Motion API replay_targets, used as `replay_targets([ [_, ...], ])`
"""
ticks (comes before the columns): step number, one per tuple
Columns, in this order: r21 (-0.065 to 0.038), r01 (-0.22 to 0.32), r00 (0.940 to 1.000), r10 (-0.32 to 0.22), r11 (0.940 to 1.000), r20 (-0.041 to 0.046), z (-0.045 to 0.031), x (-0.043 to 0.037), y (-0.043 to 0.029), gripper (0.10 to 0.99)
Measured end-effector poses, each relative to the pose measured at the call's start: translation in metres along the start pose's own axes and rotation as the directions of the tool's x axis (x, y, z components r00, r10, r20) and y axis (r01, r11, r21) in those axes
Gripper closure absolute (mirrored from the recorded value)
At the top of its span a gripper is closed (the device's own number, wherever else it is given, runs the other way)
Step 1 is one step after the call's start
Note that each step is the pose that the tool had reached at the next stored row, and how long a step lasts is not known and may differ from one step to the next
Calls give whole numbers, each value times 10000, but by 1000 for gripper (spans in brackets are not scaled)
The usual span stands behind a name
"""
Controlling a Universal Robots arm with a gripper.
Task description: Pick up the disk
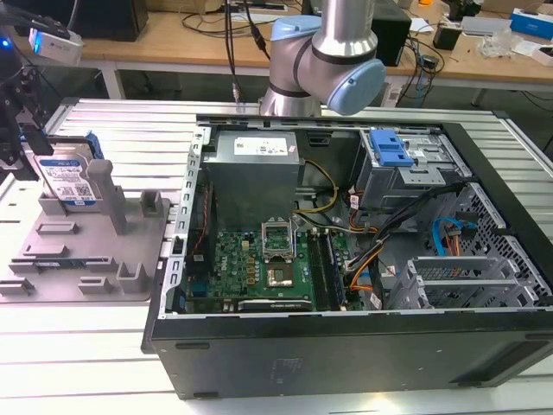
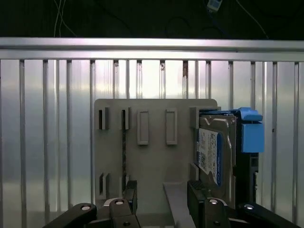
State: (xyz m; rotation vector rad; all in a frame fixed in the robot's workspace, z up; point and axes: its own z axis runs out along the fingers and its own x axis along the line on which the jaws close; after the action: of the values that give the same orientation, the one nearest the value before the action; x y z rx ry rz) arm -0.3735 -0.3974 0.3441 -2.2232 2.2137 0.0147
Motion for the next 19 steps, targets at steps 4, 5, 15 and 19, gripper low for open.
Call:
replay_targets([
  [4, 2, 1, 10000, -1, 10000, -3, 1, 0, 0, 545],
  [5, 1, 1, 10000, -1, 10000, -3, 0, 0, 0, 545],
  [15, 1, 22, 10000, -22, 10000, -8, 12, -359, 128, 545],
  [19, 2, 45, 10000, -45, 10000, -7, 21, -538, 249, 545],
])
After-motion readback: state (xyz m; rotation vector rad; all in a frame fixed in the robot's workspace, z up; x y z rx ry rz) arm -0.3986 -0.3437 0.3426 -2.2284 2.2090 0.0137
